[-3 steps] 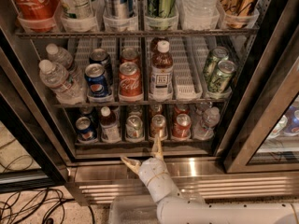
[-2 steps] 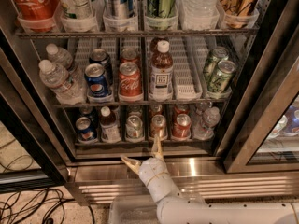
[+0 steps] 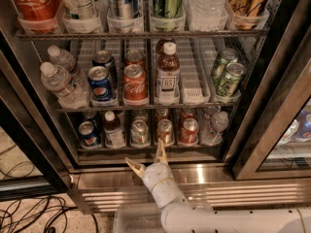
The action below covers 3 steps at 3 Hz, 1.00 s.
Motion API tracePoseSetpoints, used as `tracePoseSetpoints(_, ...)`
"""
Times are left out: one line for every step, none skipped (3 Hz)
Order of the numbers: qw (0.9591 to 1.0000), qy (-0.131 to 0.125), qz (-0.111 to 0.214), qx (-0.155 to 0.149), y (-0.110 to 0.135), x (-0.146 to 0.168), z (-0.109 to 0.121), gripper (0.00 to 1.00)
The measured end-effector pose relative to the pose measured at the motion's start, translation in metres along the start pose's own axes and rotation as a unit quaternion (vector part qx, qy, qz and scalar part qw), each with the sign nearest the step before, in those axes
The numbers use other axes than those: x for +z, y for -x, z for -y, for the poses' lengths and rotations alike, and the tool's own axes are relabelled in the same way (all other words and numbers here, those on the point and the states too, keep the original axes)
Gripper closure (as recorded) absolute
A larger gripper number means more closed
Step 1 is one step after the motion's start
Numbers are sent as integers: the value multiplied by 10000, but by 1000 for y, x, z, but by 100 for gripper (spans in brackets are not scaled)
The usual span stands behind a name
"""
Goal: Pick 7up can from bottom shelf of fridge
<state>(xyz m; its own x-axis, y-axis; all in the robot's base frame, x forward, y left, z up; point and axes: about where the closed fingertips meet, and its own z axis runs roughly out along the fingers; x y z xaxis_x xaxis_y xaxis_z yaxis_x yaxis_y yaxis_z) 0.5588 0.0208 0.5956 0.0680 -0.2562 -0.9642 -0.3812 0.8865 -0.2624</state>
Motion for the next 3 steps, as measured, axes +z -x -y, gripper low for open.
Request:
tracePoseSetpoints(9999,-55,108,8,2,8,0,25)
tracePoseSetpoints(9998,-102,185,19,4,15,0,29)
tracePoseSetpoints(9996,-156,239,19,4,19,0,35)
